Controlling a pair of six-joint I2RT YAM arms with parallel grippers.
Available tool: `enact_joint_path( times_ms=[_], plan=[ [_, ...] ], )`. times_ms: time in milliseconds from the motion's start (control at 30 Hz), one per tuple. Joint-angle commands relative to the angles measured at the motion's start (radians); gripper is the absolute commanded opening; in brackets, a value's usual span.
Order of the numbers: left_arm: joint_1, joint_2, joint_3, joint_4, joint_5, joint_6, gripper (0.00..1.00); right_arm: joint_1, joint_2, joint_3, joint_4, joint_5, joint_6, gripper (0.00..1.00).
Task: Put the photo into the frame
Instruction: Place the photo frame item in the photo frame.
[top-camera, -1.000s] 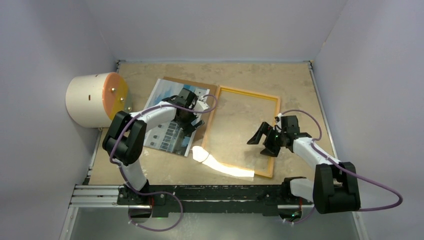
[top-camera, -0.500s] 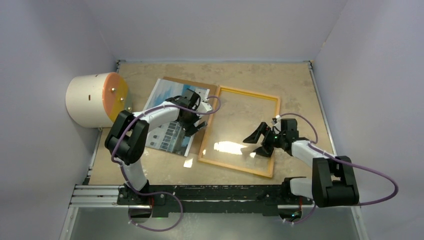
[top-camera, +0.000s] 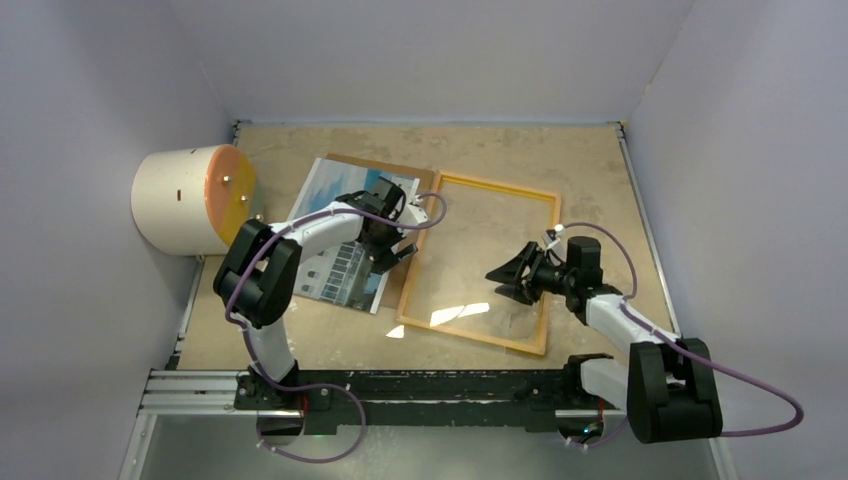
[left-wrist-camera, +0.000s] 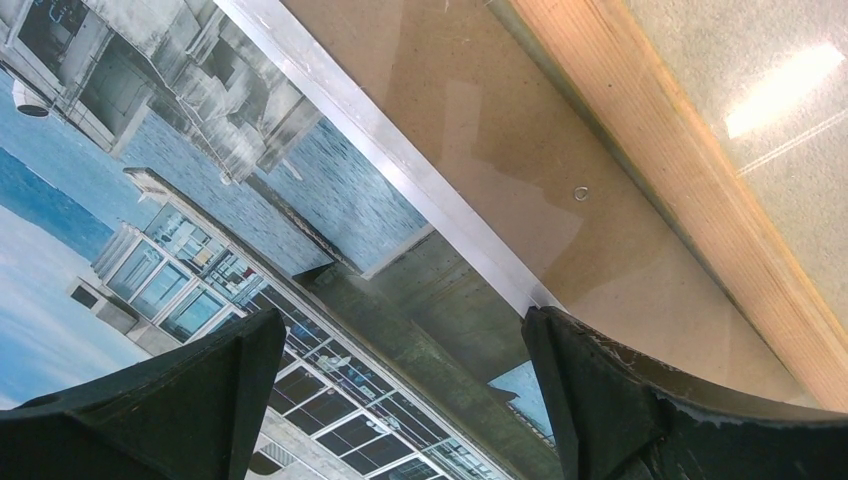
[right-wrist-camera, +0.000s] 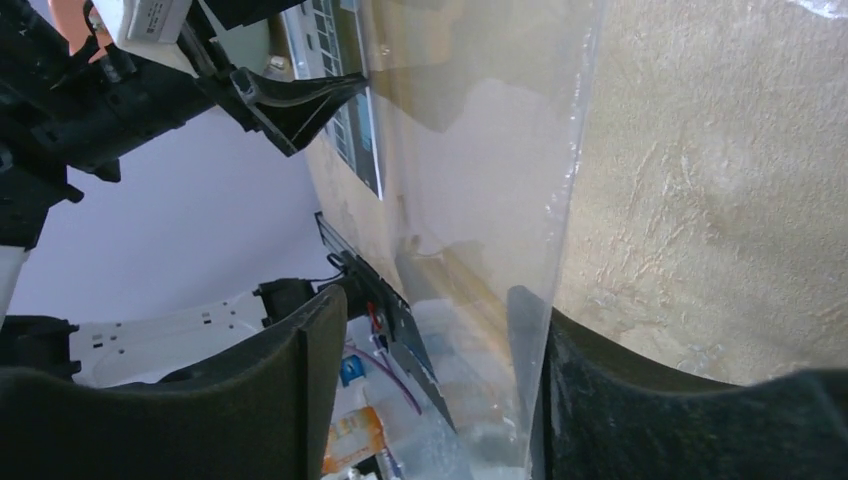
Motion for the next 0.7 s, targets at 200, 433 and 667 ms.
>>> enact_joint_path(
  times_ms=[200,433,667],
  plan=[
    [-0.018,0.010,0.064,-0.030,0.023,0.013,1.00,0.006,-0.023,0.138,-0.194,0.133,-0.133,0.10],
    [-0.013,0.007,0.131,-0.046,-0.044,0.018,1.00,-0.033,-0.080,0.199,-0.375,0.283,-0.200,0.00],
    [0.000,0.007,0.143,-0.046,-0.057,0.017,1.00,-0.060,-0.100,0.232,-0.460,0.361,-0.261,0.00]
  ],
)
